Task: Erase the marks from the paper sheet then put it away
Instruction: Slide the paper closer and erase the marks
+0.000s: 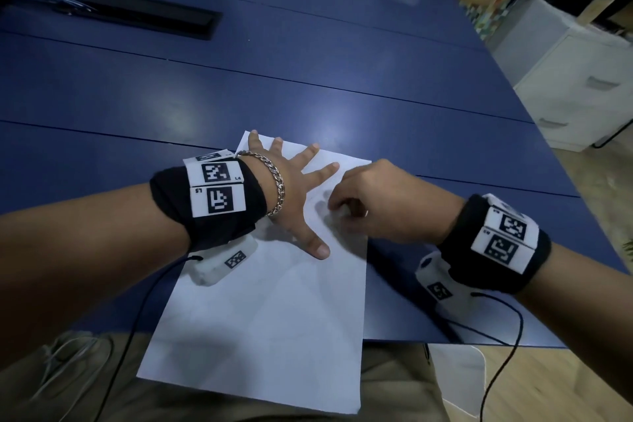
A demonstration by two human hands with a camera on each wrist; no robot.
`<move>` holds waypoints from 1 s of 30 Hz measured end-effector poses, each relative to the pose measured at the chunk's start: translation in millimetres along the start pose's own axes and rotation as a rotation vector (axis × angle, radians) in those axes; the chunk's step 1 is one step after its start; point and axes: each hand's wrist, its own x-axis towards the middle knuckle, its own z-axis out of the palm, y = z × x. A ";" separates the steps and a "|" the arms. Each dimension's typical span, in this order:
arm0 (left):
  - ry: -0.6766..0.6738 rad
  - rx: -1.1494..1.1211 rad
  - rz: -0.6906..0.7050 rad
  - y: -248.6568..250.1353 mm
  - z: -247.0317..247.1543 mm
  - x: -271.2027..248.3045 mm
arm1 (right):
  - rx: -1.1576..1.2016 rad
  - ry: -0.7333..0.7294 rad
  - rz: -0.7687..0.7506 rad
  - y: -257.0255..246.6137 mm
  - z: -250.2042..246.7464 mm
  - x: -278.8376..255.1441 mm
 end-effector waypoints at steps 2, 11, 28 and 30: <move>-0.008 0.001 0.004 -0.2 0.6 0.3 | -0.012 0.121 0.069 20.3 -9.6 -3.6; 0.089 0.043 0.237 -25.1 -1.9 1.8 | 0.068 0.184 0.175 49.7 -14.1 -32.7; -0.026 -0.021 0.173 -13.4 5.7 4.8 | 0.055 0.166 0.166 39.1 -7.2 14.3; -0.034 -0.019 0.155 -11.6 3.2 5.2 | 0.055 0.146 0.119 37.9 -6.2 11.5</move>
